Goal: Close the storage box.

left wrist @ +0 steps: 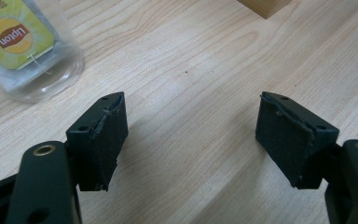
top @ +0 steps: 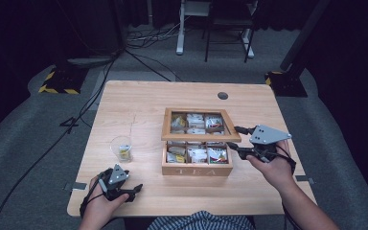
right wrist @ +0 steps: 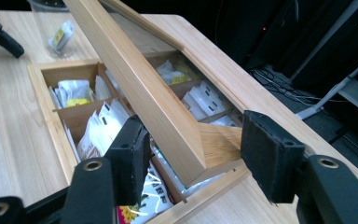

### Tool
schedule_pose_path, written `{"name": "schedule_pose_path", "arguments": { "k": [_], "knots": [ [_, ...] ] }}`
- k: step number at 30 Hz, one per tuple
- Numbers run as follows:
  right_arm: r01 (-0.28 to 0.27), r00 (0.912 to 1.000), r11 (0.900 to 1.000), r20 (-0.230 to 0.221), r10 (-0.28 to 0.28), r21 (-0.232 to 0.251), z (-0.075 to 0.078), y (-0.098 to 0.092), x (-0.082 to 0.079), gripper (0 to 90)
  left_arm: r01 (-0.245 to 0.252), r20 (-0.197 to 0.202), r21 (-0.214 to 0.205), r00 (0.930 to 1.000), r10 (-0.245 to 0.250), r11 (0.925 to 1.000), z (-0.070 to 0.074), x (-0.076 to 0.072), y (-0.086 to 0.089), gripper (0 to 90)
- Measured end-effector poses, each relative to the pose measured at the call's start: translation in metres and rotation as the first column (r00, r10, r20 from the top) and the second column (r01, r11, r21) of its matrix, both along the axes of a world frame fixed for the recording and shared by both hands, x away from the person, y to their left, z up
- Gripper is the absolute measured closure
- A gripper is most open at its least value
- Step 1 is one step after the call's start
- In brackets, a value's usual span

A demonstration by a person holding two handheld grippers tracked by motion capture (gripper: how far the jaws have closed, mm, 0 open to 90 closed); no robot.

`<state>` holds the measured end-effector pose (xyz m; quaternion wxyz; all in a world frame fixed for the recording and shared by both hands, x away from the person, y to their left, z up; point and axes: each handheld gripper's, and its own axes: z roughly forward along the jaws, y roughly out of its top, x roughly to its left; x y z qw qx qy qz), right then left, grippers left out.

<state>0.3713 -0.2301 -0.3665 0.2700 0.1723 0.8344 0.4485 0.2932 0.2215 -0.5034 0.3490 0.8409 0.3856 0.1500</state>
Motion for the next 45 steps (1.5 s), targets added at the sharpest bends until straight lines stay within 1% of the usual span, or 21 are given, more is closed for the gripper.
{"name": "schedule_pose_path", "arguments": {
  "k": [12,24,26,27,30,36,37,45],
  "knots": [
    [0.002,0.9998,0.9972,0.018,-0.001,-0.075,-0.011,0.004,-0.01,42.3,0.0,-0.003,-0.003,1.0,0.0,1.0,0.0,0.0,0.0,25.2],
    [0.008,0.9998,0.995,0.019,-0.006,-0.1,-0.019,0.004,-0.016,39.9,-0.002,-0.003,-0.004,1.0,0.002,1.0,0.0,0.0,-0.001,24.9],
    [0.01,0.9999,0.9955,0.003,-0.01,-0.095,-0.021,0.003,-0.016,39.0,-0.002,-0.003,-0.003,1.0,0.002,1.0,0.0,0.0,-0.001,24.9],
    [0.01,0.9999,0.9961,-0.011,-0.011,-0.087,-0.023,0.002,-0.016,38.6,0.0,-0.003,-0.003,1.0,0.0,1.0,0.0,0.001,-0.001,24.9],
    [0.01,0.9996,0.9967,-0.027,-0.012,-0.081,-0.026,0.001,-0.017,38.4,-0.001,0.001,0.002,1.0,0.001,1.0,0.0,0.001,-0.001,24.8],
    [0.012,0.9997,0.9943,-0.02,-0.014,-0.106,-0.03,0.003,-0.02,38.6,-0.002,-0.003,0.004,1.0,0.002,1.0,0.0,0.001,-0.001,24.5],
    [0.011,0.9998,0.993,-0.016,-0.013,-0.117,-0.031,0.003,-0.021,38.6,-0.004,-0.005,0.001,1.0,0.004,1.0,0.0,0.001,-0.002,24.5],
    [0.014,0.9998,0.9915,-0.015,-0.016,-0.129,-0.034,0.004,-0.022,38.5,-0.002,-0.003,0.0,1.0,0.002,1.0,0.0,0.002,-0.002,24.0]
  ]
}}
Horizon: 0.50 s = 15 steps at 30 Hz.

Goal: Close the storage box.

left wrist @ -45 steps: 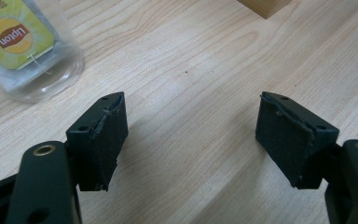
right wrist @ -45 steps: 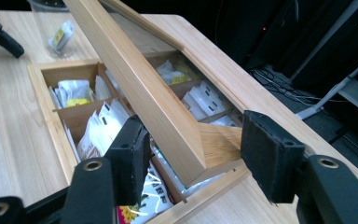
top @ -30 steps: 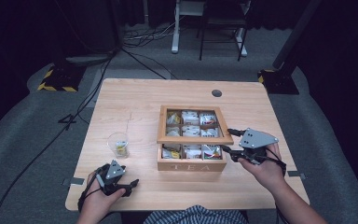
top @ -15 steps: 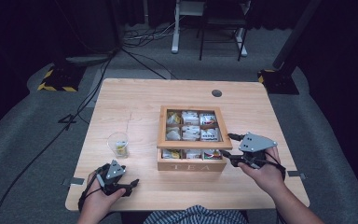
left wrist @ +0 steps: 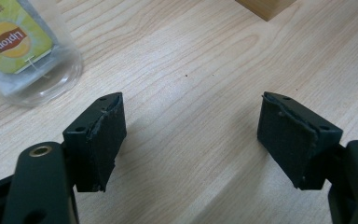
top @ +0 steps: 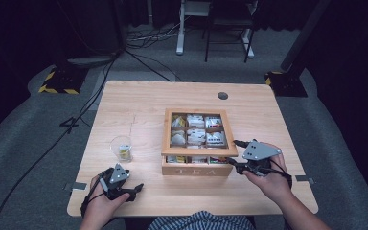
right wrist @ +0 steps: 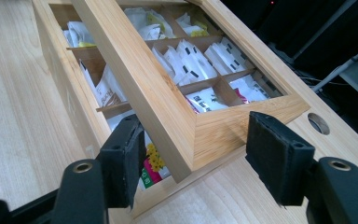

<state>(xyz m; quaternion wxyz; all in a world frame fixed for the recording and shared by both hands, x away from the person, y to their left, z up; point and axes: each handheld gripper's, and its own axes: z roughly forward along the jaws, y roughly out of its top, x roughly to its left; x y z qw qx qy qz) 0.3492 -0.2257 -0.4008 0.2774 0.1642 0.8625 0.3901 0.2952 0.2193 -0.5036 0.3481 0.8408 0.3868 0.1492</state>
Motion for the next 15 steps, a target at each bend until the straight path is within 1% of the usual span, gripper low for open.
{"name": "schedule_pose_path", "arguments": {
  "k": [8,15],
  "knots": [
    [-0.001,0.9999,0.9999,-0.012,0.001,-0.013,-0.0034,0.0002,-0.0008,38.2,0.002,0.002,0.002,1.0,-0.002,1.0,0.0,0.0008,-0.0005,23.7],
    [-0.004,0.9996,1.0,-0.03,0.004,-0.008,-0.0054,-0.0012,-0.0018,38.4,0.003,-0.005,0.0,1.0,-0.003,1.0,0.0001,0.001,-0.0008,23.6]
  ]
}}
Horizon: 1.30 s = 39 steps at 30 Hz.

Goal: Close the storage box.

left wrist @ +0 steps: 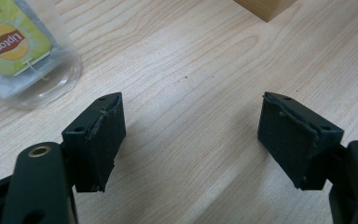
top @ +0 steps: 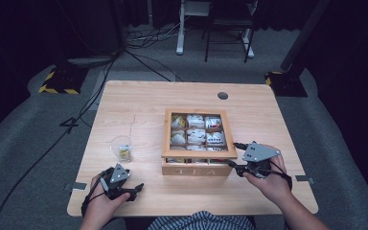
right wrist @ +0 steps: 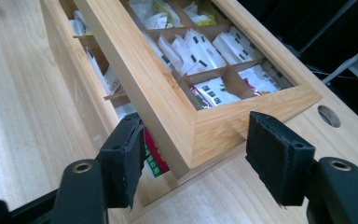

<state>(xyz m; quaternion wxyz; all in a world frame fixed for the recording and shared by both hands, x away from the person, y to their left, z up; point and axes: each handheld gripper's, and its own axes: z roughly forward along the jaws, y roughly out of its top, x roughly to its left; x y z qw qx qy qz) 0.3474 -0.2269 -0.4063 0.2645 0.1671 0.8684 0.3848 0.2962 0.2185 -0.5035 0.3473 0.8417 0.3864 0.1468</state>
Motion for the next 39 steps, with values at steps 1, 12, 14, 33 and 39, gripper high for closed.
{"name": "schedule_pose_path", "arguments": {
  "k": [1,12,14,33,39],
  "knots": [
    [0.0,1.0,1.0,-0.006,0.0,0.002,-0.001,0.0,0.0,38.4,-0.001,0.0,-0.001,1.0,0.001,1.0,0.0,0.0,0.0,23.5],
    [-0.002,0.9999,0.9998,-0.015,0.001,-0.021,-0.006,0.0,-0.002,38.8,0.007,0.004,0.003,1.0,-0.007,1.0,0.0,0.002,-0.001,23.0],
    [-0.001,0.9999,0.9997,-0.016,0.001,-0.025,-0.006,0.001,-0.002,38.8,0.007,0.005,0.004,1.0,-0.007,1.0,0.0,0.002,-0.001,22.9],
    [0.002,0.9992,0.9982,-0.039,-0.004,-0.059,-0.014,0.001,-0.003,39.0,0.008,0.006,0.005,0.9999,-0.008,1.0,0.0,0.002,-0.001,22.8],
    [-0.005,0.9981,0.9983,-0.062,0.001,-0.057,-0.016,0.001,-0.004,41.1,0.008,0.006,0.006,1.0,-0.008,1.0,0.0,0.002,-0.001,22.8]
  ]
}}
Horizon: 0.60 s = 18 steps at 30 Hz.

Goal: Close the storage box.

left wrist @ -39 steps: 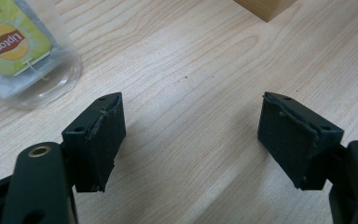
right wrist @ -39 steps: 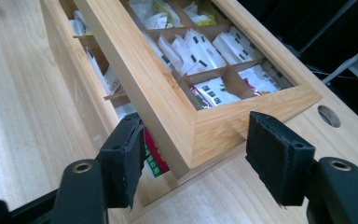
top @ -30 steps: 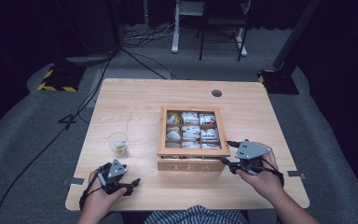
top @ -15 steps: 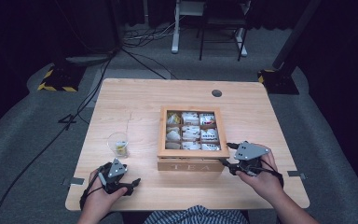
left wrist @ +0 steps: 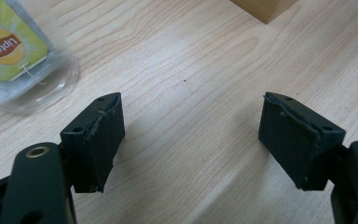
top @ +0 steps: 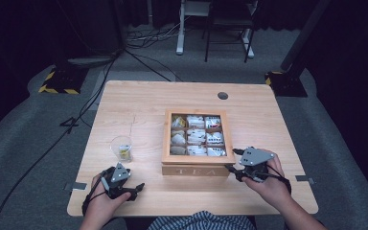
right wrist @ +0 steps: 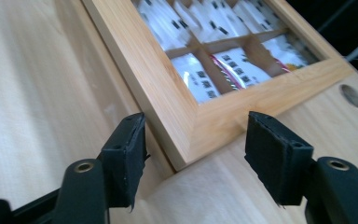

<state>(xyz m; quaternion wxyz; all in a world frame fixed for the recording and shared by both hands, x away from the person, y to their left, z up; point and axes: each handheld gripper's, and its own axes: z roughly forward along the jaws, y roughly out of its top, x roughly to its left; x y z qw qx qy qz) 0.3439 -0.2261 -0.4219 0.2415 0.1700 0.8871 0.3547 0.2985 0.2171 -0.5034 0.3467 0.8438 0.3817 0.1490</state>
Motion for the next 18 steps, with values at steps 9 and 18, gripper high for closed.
{"name": "schedule_pose_path", "arguments": {
  "k": [9,18],
  "knots": [
    [-0.003,0.9994,0.9968,-0.034,0.006,0.08,0.0057,-0.0042,0.0037,49.8,0.0,-0.001,-0.003,1.0,0.0,1.0,-0.0003,0.0005,-0.0007,22.5],
    [-0.003,0.9982,0.9907,-0.059,0.011,0.136,0.0061,-0.0054,0.0081,44.0,-0.005,-0.004,-0.015,1.0,0.005,0.9999,-0.0002,0.0011,0.0014,24.1]
  ]
}}
